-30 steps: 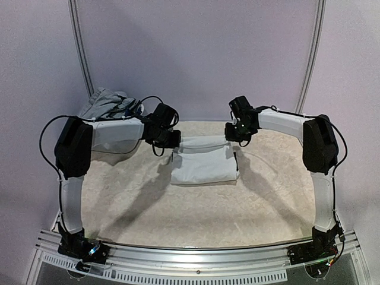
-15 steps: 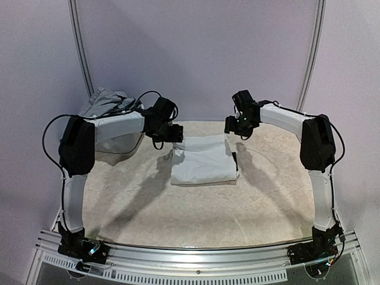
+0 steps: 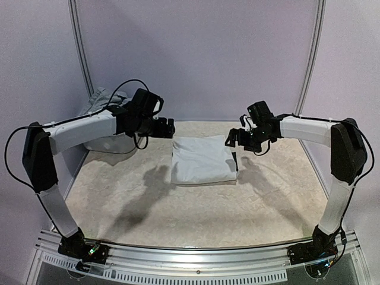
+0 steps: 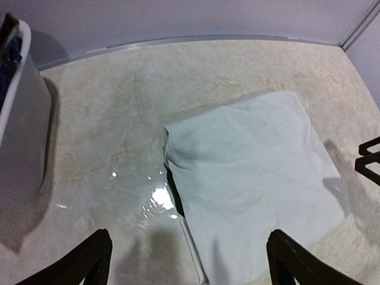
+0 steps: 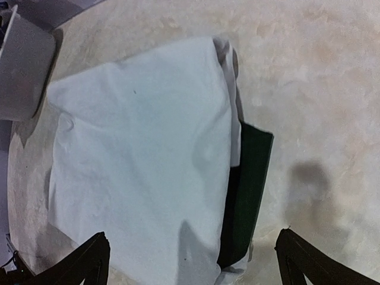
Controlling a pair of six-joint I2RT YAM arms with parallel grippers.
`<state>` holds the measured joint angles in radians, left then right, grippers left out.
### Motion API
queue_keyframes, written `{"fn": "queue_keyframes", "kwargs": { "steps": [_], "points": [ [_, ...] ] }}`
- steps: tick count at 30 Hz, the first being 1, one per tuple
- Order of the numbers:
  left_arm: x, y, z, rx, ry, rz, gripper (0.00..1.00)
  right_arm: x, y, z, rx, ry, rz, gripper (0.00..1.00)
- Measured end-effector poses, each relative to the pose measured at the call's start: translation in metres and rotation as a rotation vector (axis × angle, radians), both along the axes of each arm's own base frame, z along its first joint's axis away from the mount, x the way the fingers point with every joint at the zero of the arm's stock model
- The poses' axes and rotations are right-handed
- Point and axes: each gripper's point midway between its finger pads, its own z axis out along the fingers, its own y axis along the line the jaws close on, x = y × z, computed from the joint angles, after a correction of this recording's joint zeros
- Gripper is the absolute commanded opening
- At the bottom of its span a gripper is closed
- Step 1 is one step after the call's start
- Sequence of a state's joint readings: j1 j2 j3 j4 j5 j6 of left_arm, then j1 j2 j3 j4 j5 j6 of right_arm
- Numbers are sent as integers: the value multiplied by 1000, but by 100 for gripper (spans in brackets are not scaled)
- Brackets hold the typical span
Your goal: Fold and stack the mixed laundry pile
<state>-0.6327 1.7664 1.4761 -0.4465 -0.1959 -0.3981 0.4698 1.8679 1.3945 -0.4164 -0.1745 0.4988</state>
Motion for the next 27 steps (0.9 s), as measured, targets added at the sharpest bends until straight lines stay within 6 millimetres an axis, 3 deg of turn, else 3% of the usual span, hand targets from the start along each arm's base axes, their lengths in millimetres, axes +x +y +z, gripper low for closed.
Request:
{"fn": "queue_keyframes", "kwargs": {
  "steps": [3,8,11,15,17,20,27],
  "points": [
    [-24,-9,-32,32,58,-37,89,-8,4,-19,26,62,19,99],
    [-60,-19,-73,86,136,-88,88,1,8,-37,77,104,27,94],
    [-76,-24,-80,99,148,-110,88,9,4,-51,96,137,8,90],
    [-87,-29,-65,81,113,-122,87,16,-5,-73,105,180,-25,84],
    [-91,-32,-56,61,89,-129,87,17,-6,-83,112,202,-31,76],
    [-97,-35,-51,42,67,-136,87,22,0,-83,150,197,-18,55],
    [-104,-31,-64,50,78,-126,86,23,11,-93,209,228,-1,17]
  ]
}}
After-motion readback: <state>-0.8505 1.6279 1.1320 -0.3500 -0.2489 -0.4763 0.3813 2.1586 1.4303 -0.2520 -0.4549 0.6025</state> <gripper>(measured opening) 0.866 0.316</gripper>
